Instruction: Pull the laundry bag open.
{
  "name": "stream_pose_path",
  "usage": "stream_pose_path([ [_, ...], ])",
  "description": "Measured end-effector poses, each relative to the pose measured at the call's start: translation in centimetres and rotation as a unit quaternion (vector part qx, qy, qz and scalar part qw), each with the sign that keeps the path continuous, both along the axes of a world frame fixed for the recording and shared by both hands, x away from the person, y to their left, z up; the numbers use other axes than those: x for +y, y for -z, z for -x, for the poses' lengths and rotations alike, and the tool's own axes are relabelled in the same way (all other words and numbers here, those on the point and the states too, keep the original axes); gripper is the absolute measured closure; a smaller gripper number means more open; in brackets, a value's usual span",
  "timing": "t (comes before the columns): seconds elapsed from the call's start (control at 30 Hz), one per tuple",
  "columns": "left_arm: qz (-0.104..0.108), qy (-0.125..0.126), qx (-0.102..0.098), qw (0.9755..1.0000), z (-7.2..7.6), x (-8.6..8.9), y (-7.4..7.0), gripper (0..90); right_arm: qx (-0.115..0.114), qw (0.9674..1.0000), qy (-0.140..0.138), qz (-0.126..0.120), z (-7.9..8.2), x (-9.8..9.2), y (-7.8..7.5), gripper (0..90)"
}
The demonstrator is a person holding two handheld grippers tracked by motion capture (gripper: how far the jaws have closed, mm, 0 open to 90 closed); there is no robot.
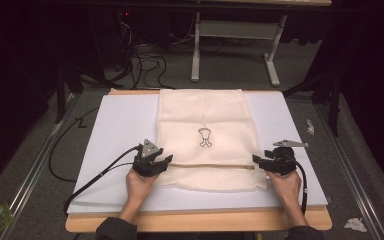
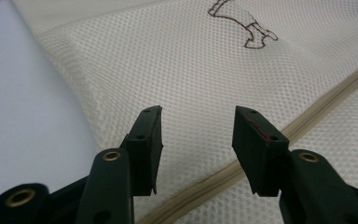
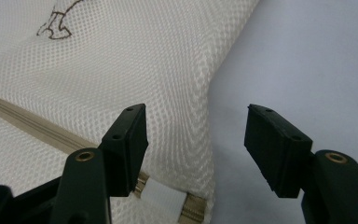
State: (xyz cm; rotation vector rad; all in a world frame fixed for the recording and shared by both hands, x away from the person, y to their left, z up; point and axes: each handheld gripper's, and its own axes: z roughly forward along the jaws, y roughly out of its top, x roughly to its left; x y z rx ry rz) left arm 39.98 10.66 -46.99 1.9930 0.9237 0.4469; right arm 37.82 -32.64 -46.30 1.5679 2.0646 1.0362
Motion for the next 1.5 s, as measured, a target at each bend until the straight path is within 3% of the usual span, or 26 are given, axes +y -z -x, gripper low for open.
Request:
stream_pose_path([
  [0.1,0.000,0.002,0.003,1.0000,0.1,-0.3,0.3,51.9,0.014,0.9999,0.003,-0.007,0.1,-0.2,0.5,39.5],
  [0.4,0.009,0.007,0.006,0.9999,0.3,-0.8,0.8,51.0,0.025,0.9996,0.007,-0.012,0.2,0.2,0.8,40.0],
  [0.6,-0.002,0.014,0.008,0.9999,0.4,-1.3,1.2,50.8,0.032,0.9994,-0.002,-0.010,-0.1,1.0,1.0,43.6],
  [0.8,-0.007,0.012,0.013,0.9998,0.3,-1.4,1.3,50.7,0.040,0.9990,-0.014,0.014,-0.3,2.0,0.7,53.1],
  [1.0,-0.016,0.013,0.020,0.9996,0.2,-1.6,1.4,50.7,0.036,0.9980,-0.028,0.043,-0.2,2.4,0.6,73.9],
  [1.07,-0.036,0.020,0.015,0.9991,0.3,-2.0,1.4,50.9,0.031,0.9977,-0.042,0.044,-0.2,2.4,0.6,84.0],
  [1.3,-0.032,0.023,0.018,0.9991,0.2,-1.9,1.3,51.1,0.018,0.9983,-0.051,0.019,-0.1,1.7,0.2,86.8],
  [1.4,-0.032,0.021,0.020,0.9991,0.2,-1.8,1.1,50.8,0.000,0.9982,-0.058,0.012,0.1,1.4,-0.6,86.9],
  [1.5,-0.024,0.019,0.017,0.9994,0.3,-1.7,0.7,50.6,-0.002,0.9981,-0.060,0.008,0.1,1.4,-1.0,86.9],
])
